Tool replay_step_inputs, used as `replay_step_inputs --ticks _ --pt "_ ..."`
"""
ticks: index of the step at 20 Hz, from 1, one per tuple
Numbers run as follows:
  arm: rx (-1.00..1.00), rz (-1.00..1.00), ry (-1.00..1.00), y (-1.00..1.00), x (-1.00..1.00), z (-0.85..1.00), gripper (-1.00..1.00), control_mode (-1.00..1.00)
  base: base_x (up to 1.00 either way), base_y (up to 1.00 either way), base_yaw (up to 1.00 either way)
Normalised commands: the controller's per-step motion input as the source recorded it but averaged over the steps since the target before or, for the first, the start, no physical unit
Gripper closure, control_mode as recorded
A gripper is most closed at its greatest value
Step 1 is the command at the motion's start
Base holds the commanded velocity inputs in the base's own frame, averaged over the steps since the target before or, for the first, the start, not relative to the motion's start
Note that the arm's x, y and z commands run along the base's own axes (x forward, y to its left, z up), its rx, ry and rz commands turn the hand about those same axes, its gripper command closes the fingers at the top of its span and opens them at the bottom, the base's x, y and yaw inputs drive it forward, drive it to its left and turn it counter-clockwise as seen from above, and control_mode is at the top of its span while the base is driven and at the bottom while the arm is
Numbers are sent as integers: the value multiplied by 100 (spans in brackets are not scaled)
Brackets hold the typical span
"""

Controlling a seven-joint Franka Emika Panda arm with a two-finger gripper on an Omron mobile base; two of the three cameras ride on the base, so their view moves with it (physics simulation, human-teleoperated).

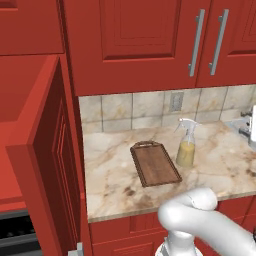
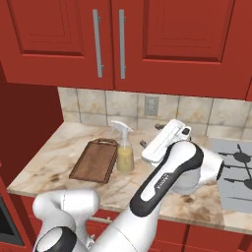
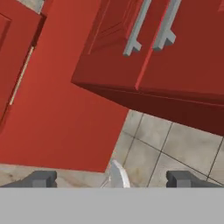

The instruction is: Grab the spray bottle from the cabinet, then place it next to the cutting board for sanitizing. Then grab the dish brush from the countertop next to the sink and place it next to the cutting board.

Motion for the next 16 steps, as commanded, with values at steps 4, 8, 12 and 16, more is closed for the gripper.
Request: replay_step_inputs --ticks 4,8,12,16 --pt "0 -48 24 39 -4 69 -100 -100 0 0 0" --pt "0 -49 22 10 -24 69 -100 -100 0 0 0" --pt "0 -47 21 7 -31 41 -100 -100 0 0 0" --pt "0 -38 18 1 -43 17 -100 -100 0 0 0"
